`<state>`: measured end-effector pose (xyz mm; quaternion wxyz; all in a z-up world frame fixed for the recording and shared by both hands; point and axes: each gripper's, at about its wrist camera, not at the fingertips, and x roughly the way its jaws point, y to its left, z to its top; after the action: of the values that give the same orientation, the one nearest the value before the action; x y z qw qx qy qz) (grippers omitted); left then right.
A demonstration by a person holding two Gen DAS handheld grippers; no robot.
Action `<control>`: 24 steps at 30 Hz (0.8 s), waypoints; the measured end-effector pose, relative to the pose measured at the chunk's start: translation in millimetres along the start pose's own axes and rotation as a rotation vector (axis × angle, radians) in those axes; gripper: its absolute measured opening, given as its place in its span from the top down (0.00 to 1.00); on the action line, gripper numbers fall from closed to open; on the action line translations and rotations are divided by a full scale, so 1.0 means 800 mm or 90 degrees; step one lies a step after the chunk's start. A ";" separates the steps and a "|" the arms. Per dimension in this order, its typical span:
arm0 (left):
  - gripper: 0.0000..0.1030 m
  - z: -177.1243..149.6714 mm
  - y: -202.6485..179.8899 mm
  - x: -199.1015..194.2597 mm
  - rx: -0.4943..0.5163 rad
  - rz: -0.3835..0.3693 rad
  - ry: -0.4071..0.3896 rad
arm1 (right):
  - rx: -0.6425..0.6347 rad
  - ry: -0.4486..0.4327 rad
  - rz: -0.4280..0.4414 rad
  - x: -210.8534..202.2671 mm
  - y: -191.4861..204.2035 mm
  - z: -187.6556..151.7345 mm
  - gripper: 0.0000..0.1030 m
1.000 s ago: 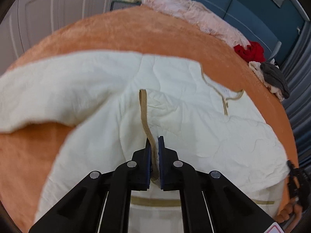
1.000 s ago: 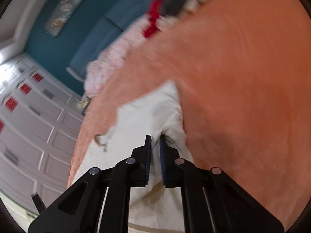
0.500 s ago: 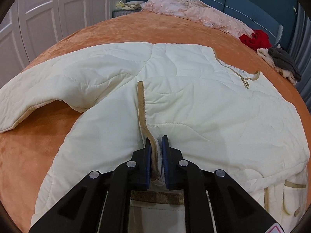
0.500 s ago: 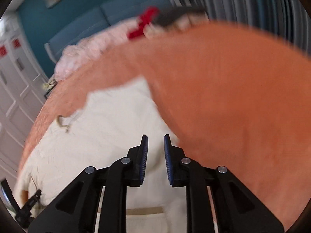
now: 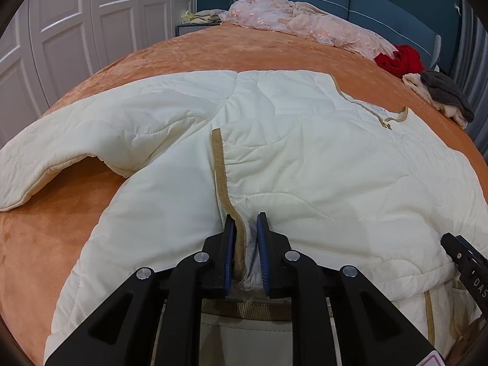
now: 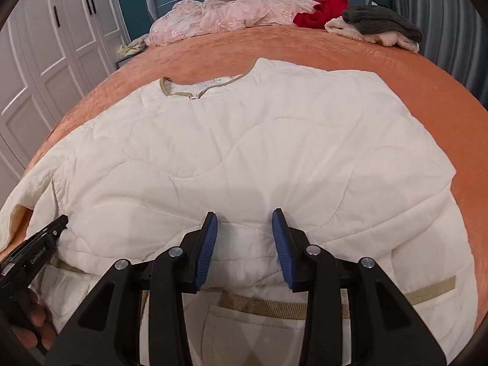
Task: Fold large clothes
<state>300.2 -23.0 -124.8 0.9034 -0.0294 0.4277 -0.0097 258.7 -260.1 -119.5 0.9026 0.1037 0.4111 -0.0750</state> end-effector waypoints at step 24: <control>0.38 0.007 0.228 -0.106 -0.291 -0.041 -0.071 | -0.006 -0.058 -0.029 -0.054 0.004 -0.026 0.54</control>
<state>249.1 163.0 -66.9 0.8947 -0.2473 0.3671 0.0600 216.0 -249.2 -99.7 0.9189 0.0863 0.3723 -0.0984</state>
